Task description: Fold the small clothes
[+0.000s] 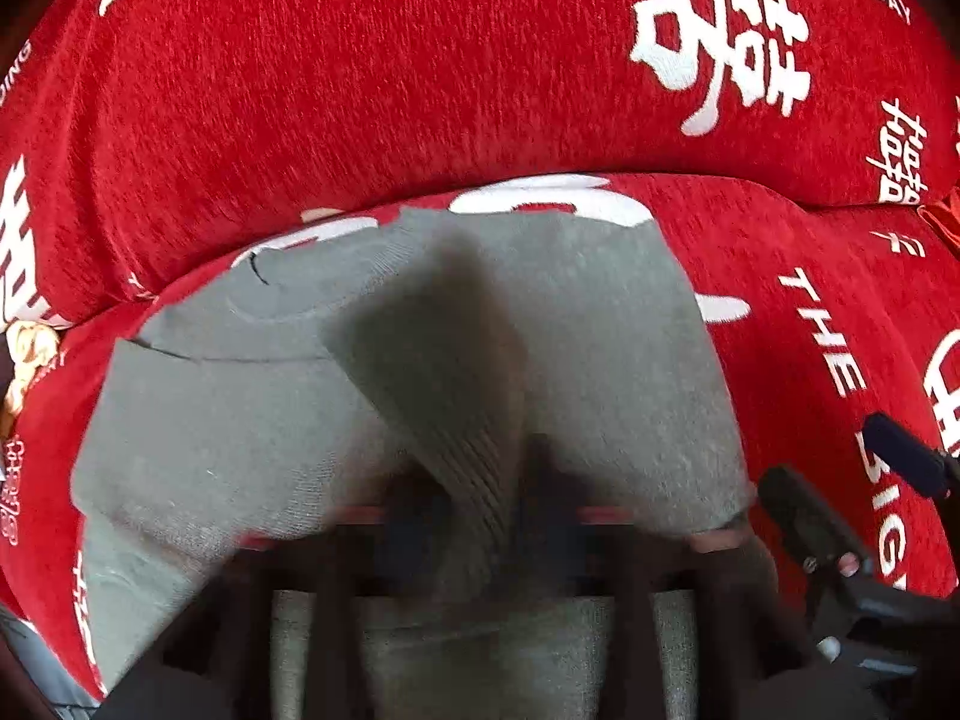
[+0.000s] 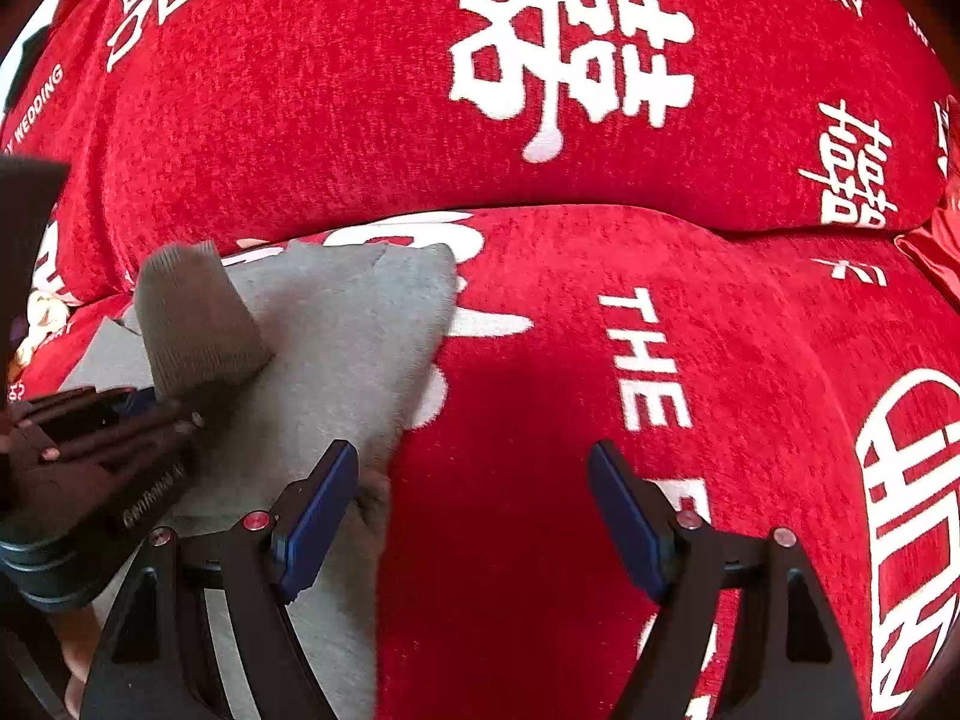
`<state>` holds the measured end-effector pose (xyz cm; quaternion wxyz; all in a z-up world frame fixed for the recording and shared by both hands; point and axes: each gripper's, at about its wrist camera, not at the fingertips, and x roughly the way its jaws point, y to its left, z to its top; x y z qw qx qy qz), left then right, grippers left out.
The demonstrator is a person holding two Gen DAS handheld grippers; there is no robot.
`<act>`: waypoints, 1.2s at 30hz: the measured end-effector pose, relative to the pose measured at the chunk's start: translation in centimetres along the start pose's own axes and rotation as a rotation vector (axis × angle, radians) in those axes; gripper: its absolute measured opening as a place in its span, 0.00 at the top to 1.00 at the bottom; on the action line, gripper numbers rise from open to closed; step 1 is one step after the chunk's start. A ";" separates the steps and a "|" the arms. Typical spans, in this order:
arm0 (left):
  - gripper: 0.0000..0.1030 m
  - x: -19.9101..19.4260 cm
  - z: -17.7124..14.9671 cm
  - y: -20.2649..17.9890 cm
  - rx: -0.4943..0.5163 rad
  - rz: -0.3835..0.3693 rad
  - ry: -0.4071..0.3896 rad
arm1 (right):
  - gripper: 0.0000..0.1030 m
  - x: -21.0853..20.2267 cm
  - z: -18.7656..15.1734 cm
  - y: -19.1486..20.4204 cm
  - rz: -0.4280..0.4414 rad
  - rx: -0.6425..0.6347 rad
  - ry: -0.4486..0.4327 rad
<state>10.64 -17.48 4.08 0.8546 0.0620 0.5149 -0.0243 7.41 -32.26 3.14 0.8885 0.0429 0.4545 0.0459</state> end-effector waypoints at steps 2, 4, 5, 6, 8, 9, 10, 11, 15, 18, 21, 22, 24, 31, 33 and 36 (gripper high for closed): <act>0.18 -0.9 -0.3 0.4 -0.013 0.024 -0.061 | 0.22 -0.2 0.0 -0.4 0.004 0.014 0.001; 0.18 -1.5 -0.4 0.6 0.000 -0.018 -0.071 | 0.22 -0.3 -0.1 -0.6 0.008 0.019 -0.001; 0.18 -1.9 -0.5 0.8 0.006 -0.049 -0.074 | 0.22 -0.5 -0.1 -0.6 0.006 0.018 -0.003; 0.18 -2.1 -0.5 1.0 0.008 -0.061 -0.082 | 0.22 -0.6 -0.1 -0.5 0.007 0.017 -0.005; 0.18 -2.9 -0.8 2.1 0.004 -0.084 -0.098 | 0.22 -1.0 0.0 -0.6 0.018 0.023 -0.013; 0.18 -3.2 -0.8 2.8 -0.003 -0.104 -0.101 | 0.22 -1.1 0.0 -0.6 0.027 0.029 -0.014; 0.18 -3.6 -1.0 3.6 -0.015 -0.124 -0.106 | 0.22 -1.3 0.1 -0.6 0.050 0.044 -0.014; 0.18 -3.9 -1.1 4.5 -0.032 -0.136 -0.113 | 0.22 -1.4 0.2 -0.6 0.067 0.055 -0.014; 0.18 -3.8 -1.7 6.4 -0.048 -0.152 -0.098 | 0.22 -1.3 0.6 0.0 0.174 0.092 -0.004; 0.18 -3.5 -2.4 7.1 -0.032 -0.162 -0.092 | 0.22 -0.9 0.9 0.9 0.247 0.109 0.014; 0.18 -2.9 -3.0 8.3 -0.053 -0.126 -0.084 | 0.22 -0.1 1.0 1.8 0.269 0.102 0.045; 0.18 -2.6 -3.1 8.8 -0.064 -0.111 -0.079 | 0.22 0.2 1.0 2.1 0.267 0.096 0.053; 0.18 -1.7 -3.2 9.6 -0.090 -0.086 -0.059 | 0.23 0.6 0.9 2.7 0.260 0.077 0.053; 0.18 0.4 -4.3 11.0 -0.124 -0.072 -0.019 | 0.44 1.9 0.9 4.8 0.199 -0.015 0.063; 0.18 0.3 -4.5 10.9 -0.114 -0.069 -0.033 | 0.45 1.8 0.8 4.9 0.200 -0.026 0.059; 0.18 0.4 -4.7 10.7 -0.099 -0.062 -0.053 | 0.48 1.8 0.8 5.0 0.180 -0.044 0.059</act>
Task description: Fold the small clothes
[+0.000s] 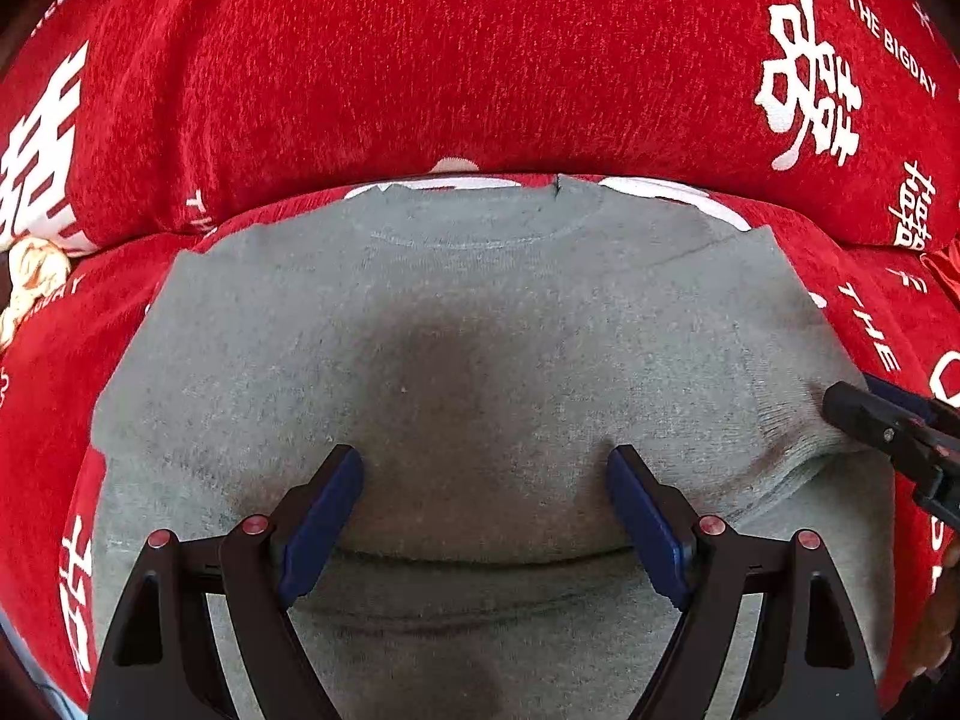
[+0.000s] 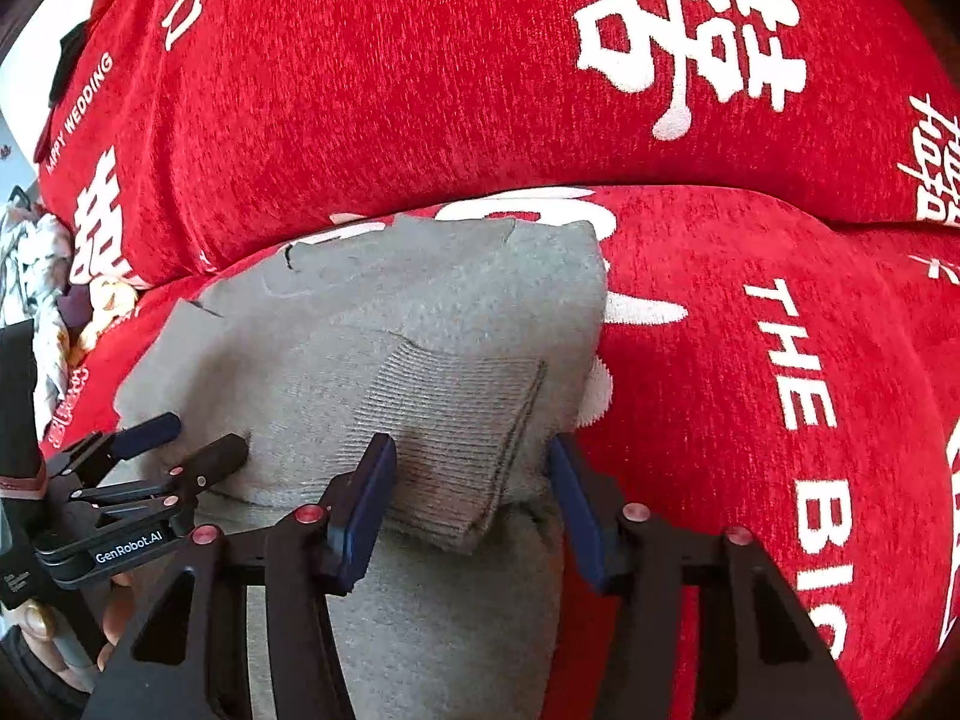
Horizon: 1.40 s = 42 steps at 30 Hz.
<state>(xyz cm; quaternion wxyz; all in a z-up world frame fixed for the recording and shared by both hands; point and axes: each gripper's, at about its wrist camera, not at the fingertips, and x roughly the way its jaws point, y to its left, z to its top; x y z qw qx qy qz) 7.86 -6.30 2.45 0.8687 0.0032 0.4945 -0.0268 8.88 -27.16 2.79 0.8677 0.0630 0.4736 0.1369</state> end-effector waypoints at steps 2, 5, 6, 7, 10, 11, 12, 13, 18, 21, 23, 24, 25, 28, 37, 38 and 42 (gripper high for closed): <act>0.13 0.1 0.0 0.1 -0.006 0.000 -0.012 | 0.48 -0.6 0.0 0.1 0.008 -0.010 -0.014; 0.12 0.1 -0.1 0.5 -0.017 -0.015 -0.027 | 0.48 -1.3 -0.3 0.5 0.001 -0.048 -0.042; 0.12 0.1 0.0 0.5 -0.016 -0.017 -0.030 | 0.48 -1.4 -0.3 0.5 -0.003 -0.049 -0.043; 0.12 0.1 0.0 0.4 -0.014 -0.016 -0.032 | 0.48 -1.3 -0.2 0.5 -0.021 -0.050 -0.045; 0.08 0.2 0.0 0.5 -0.017 -0.016 -0.038 | 0.48 -1.3 0.1 0.6 -0.039 -0.046 -0.061; 0.05 0.3 0.0 0.5 -0.021 -0.016 -0.038 | 0.48 -0.9 0.3 0.6 -0.034 -0.045 -0.046; 0.05 0.4 0.0 0.5 -0.023 -0.018 -0.038 | 0.48 -0.5 0.4 0.7 -0.032 -0.047 -0.029; 0.04 0.4 0.0 0.6 -0.024 -0.021 -0.039 | 0.48 0.2 0.5 0.9 -0.040 -0.058 -0.017; 0.04 0.3 -0.1 0.7 -0.028 -0.032 -0.046 | 0.61 1.6 0.8 1.8 -0.076 -0.094 -0.007; 0.04 0.2 0.0 0.7 -0.028 -0.032 -0.038 | 0.90 0.8 1.1 2.3 -0.109 -0.122 -0.028; 0.04 0.0 0.3 0.7 -0.028 -0.034 -0.022 | 0.92 -0.4 1.3 2.2 -0.106 -0.122 -0.068; 0.04 -0.2 0.4 0.8 -0.031 -0.037 -0.022 | 0.93 -0.8 1.5 2.2 -0.106 -0.122 -0.084; 0.04 -0.4 0.5 0.9 -0.034 -0.041 -0.030 | 0.96 -1.3 1.5 2.1 -0.107 -0.119 -0.102; 0.04 0.2 0.4 1.2 -0.034 -0.026 -0.014 | 0.96 -0.4 1.8 1.7 -0.113 -0.108 -0.089; 0.03 -0.2 0.1 2.0 -0.024 -0.021 -0.001 | 0.95 1.1 1.5 0.3 -0.109 -0.045 -0.038; 0.03 -0.3 0.1 2.5 -0.034 -0.015 0.000 | 0.94 0.6 1.6 0.5 -0.107 -0.040 -0.038; 0.03 -1.4 0.7 4.6 -0.062 0.000 -0.021 | 0.81 -2.5 1.6 3.1 -0.147 -0.094 -0.134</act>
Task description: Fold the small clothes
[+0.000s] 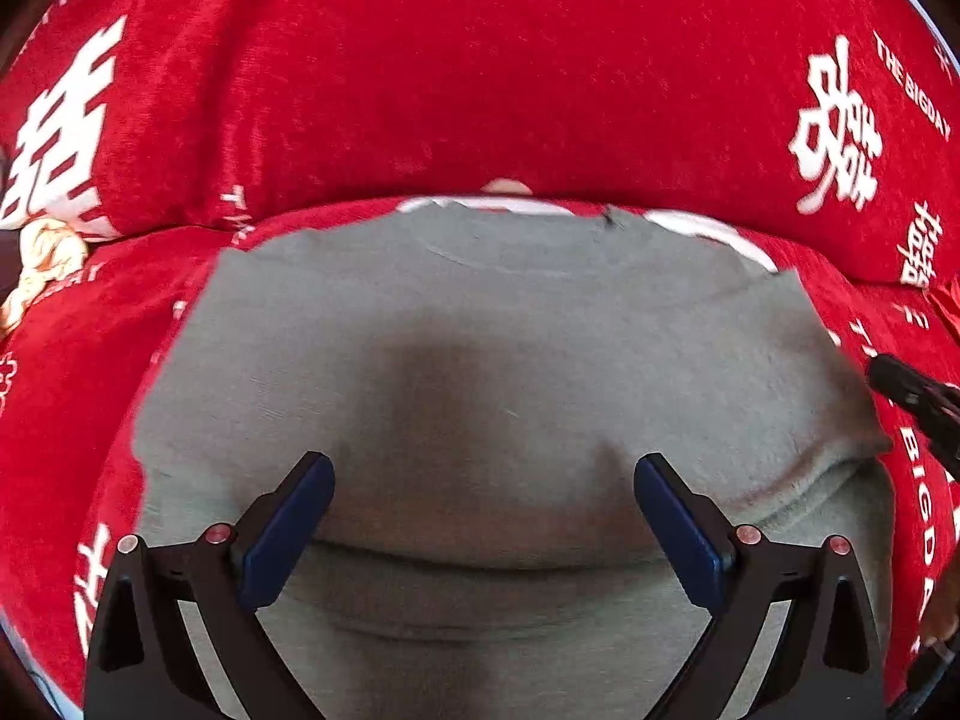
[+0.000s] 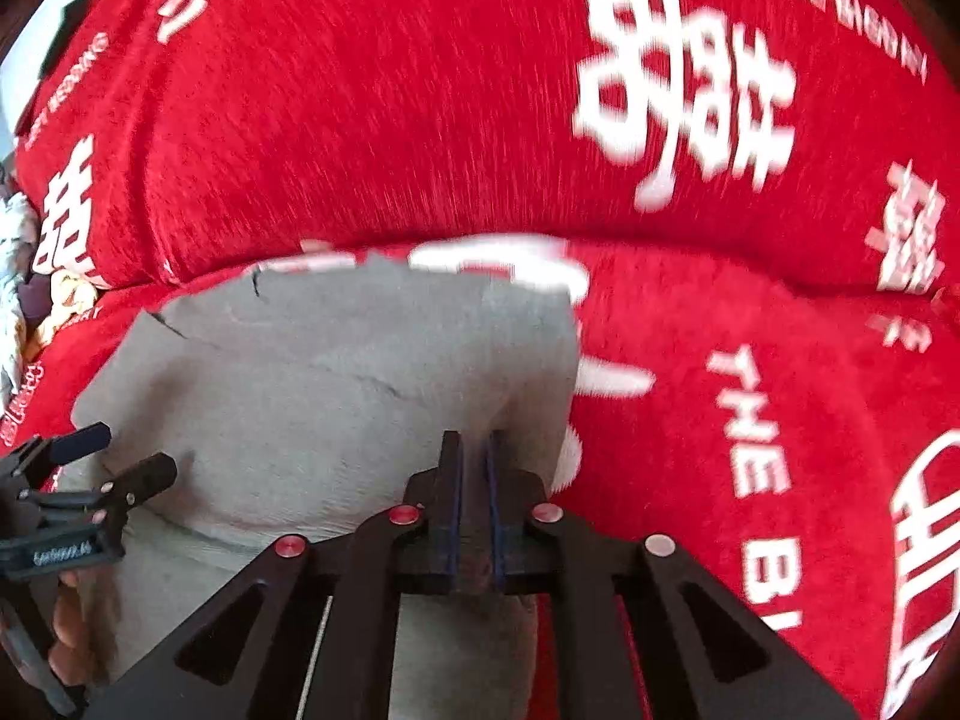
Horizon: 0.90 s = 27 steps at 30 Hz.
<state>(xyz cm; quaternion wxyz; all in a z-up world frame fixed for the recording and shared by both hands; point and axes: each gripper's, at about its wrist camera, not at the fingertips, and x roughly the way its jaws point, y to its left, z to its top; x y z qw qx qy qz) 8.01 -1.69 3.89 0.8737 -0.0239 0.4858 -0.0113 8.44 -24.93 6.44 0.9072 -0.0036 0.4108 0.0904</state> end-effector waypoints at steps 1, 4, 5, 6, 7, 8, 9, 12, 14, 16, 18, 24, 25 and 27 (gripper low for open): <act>0.03 0.0 0.2 0.2 0.000 0.006 0.001 | 0.62 -0.3 0.0 0.5 0.007 -0.010 -0.010; 0.03 0.1 0.4 0.7 0.020 0.032 0.004 | 0.33 -0.1 -0.6 3.7 0.057 -0.085 -0.004; 0.03 0.1 0.4 0.8 0.025 0.040 0.005 | 0.33 0.6 -1.0 4.6 0.080 -0.103 0.028; 0.03 0.2 0.3 1.0 0.028 0.047 0.010 | 0.33 1.3 -1.4 5.1 0.098 -0.109 0.059; 0.03 0.4 0.2 1.2 0.030 0.052 0.018 | 0.33 2.2 -1.8 5.3 0.104 -0.105 0.095; 0.03 0.7 0.1 1.6 0.030 0.058 0.027 | 0.34 3.0 -2.3 5.2 0.085 -0.095 0.125; 0.03 0.9 0.0 2.0 0.030 0.061 0.035 | 0.35 3.4 -2.7 4.9 0.060 -0.087 0.138; 0.03 1.0 -0.7 3.0 0.036 0.043 0.028 | 0.36 2.9 -3.2 3.5 0.023 -0.054 0.112; 0.03 0.3 -0.8 3.3 0.034 0.061 0.021 | 0.36 1.8 -3.0 3.1 -0.019 -0.036 0.104; 0.03 -0.4 -0.9 3.4 0.025 0.047 0.007 | 0.36 0.5 -2.7 3.9 -0.053 -0.045 0.072; 0.03 -1.1 -1.0 3.2 0.028 0.031 -0.006 | 0.35 -0.3 -2.8 5.4 -0.019 -0.069 0.065; 0.03 -1.4 -3.2 2.3 0.082 0.028 0.018 | 0.35 0.0 -5.6 9.9 0.058 -0.140 0.127; 0.03 -1.4 -3.8 2.3 0.089 0.030 0.023 | 0.35 0.4 -6.3 10.2 0.046 -0.157 0.142; 0.02 -1.4 -5.0 2.7 0.101 0.032 0.032 | 0.35 0.4 -7.7 9.7 0.036 -0.162 0.137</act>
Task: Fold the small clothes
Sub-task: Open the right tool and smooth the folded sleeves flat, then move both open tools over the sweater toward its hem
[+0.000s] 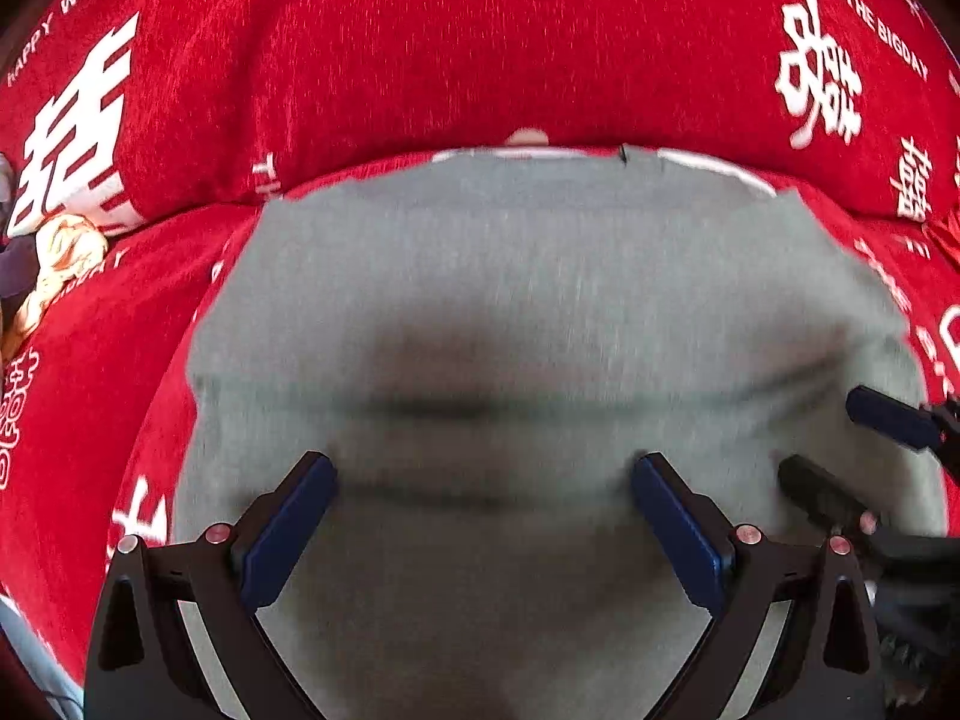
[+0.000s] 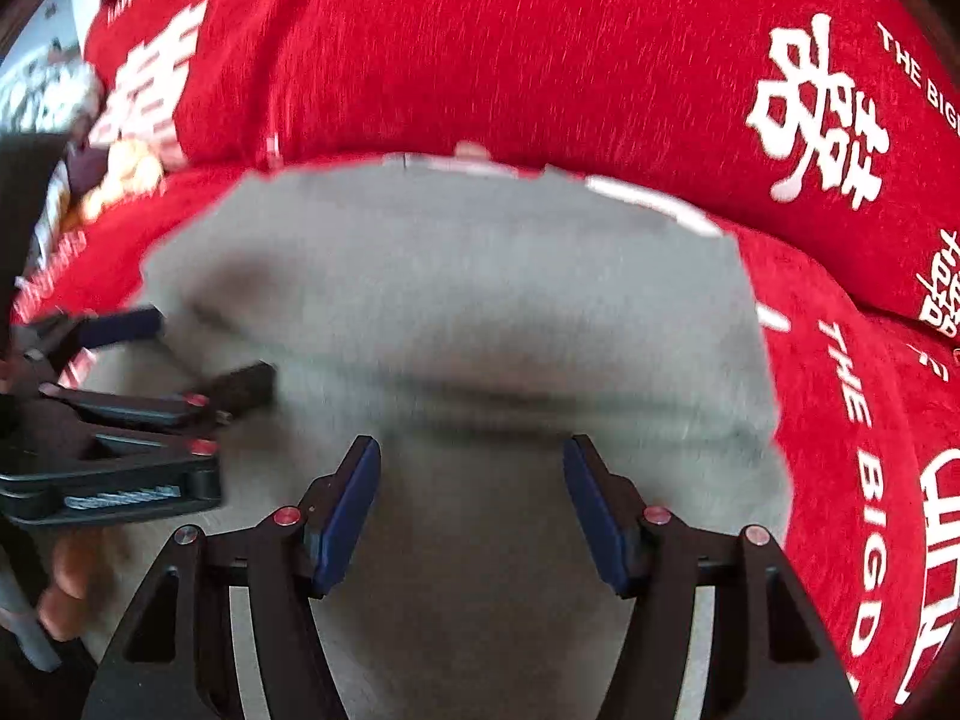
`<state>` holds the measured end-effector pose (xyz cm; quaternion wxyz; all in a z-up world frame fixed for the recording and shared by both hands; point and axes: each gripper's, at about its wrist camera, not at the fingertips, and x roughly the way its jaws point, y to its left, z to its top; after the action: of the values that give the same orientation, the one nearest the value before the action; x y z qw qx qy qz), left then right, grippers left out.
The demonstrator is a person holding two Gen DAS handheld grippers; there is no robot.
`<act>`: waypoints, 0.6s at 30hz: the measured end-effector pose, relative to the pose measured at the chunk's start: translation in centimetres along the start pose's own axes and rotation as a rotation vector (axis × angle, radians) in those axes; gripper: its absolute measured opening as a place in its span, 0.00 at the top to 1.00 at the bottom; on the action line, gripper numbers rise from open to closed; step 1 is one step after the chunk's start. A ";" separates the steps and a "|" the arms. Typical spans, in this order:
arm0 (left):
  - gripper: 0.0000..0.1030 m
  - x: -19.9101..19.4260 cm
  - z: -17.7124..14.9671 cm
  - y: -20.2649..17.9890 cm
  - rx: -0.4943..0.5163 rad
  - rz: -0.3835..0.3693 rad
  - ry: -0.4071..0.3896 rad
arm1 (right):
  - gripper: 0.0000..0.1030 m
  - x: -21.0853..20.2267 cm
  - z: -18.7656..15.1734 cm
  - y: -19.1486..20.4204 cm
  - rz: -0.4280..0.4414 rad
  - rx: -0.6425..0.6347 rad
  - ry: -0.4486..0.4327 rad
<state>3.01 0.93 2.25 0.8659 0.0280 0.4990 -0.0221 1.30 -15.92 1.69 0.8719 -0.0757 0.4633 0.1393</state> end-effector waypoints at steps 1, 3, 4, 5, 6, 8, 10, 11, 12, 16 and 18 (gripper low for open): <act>0.02 -0.2 -0.6 0.3 -0.003 -0.007 -0.008 | 0.35 -0.2 -0.3 -0.2 0.002 0.004 -0.013; 0.02 -0.7 -1.5 1.2 -0.019 -0.021 -0.014 | 0.34 -0.9 -1.3 -1.1 -0.013 0.023 -0.015; 0.02 -0.9 -1.8 1.5 -0.023 -0.023 -0.015 | 0.34 -1.4 -2.0 -1.9 -0.022 0.039 -0.018; 0.02 -1.1 -2.1 1.8 -0.027 -0.023 -0.016 | 0.34 -1.7 -2.3 -2.5 -0.025 0.049 -0.020; 0.02 -1.3 -2.5 2.1 -0.027 -0.024 -0.019 | 0.34 -2.0 -2.8 -3.1 -0.028 0.060 -0.023; 0.01 -1.8 -3.5 2.3 -0.025 -0.024 -0.030 | 0.34 -2.9 -4.0 -4.1 -0.040 0.071 -0.034; 0.01 -2.3 -4.4 2.6 -0.019 -0.023 -0.042 | 0.34 -3.7 -5.2 -4.6 -0.050 0.067 -0.044; 0.01 -2.6 -4.8 2.8 -0.019 -0.024 -0.046 | 0.34 -4.2 -5.8 -4.7 -0.054 0.061 -0.050; 0.01 -2.9 -5.2 3.0 -0.021 -0.027 -0.047 | 0.34 -4.7 -6.4 -4.6 -0.068 0.050 -0.055; 0.01 -5.0 -6.5 3.1 -0.035 0.004 -0.049 | 0.33 -6.9 -7.4 -3.1 -0.098 0.045 -0.069; 0.01 -6.2 -7.2 1.9 -0.018 -0.028 -0.068 | 0.33 -7.9 -7.8 -0.8 -0.027 0.004 -0.106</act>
<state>-6.19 3.37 4.10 0.8822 0.0126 0.4697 -0.0306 -8.86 -20.08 3.89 0.8972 -0.0730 0.4157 0.1303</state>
